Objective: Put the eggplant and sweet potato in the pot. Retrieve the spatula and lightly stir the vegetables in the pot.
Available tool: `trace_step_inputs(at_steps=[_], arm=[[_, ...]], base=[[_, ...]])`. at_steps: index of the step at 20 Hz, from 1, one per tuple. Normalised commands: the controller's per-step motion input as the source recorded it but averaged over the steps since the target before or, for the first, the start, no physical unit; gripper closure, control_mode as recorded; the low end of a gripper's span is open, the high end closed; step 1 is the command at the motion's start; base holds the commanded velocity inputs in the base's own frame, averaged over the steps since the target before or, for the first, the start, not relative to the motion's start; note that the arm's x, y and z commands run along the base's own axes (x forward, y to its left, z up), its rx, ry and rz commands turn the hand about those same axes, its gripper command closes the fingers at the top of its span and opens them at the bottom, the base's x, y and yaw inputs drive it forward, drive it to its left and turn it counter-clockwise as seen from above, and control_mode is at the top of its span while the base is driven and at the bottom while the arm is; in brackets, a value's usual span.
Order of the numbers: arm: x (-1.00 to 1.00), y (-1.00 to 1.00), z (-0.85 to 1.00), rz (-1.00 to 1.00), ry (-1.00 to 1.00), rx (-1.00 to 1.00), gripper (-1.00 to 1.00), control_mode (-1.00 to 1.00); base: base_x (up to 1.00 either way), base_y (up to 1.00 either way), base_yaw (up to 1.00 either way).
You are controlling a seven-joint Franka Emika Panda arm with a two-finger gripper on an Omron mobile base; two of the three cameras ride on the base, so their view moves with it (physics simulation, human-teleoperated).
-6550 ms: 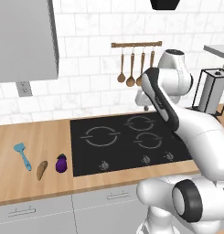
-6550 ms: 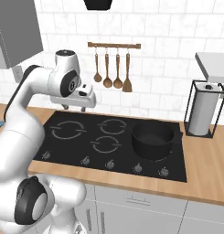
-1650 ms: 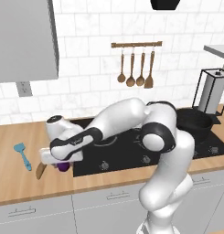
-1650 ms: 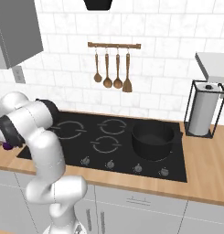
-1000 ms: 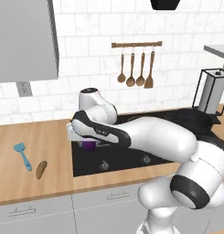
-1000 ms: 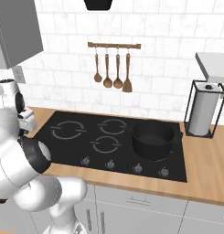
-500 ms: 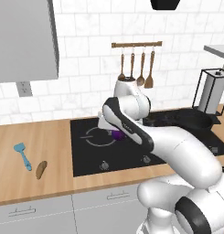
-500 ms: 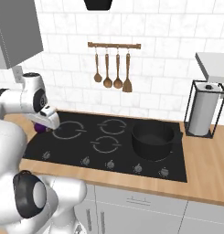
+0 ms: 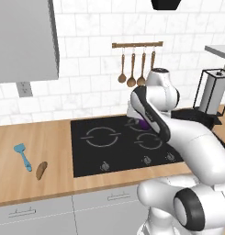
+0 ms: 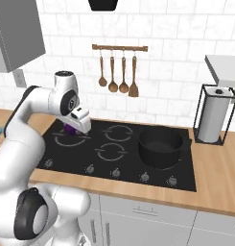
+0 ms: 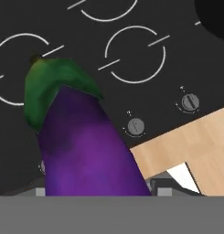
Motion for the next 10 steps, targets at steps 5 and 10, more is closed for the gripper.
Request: trace_step_inputs(at_steps=[5, 10], arm=[[0.35, -1.0, 0.14, -0.13, 0.01, 0.0, 1.0, -1.0], [0.32, -1.0, 0.02, -0.12, 0.01, 0.0, 1.0, -1.0]], base=[[0.0, 0.0, 0.0], [0.0, 0.0, 0.0]])
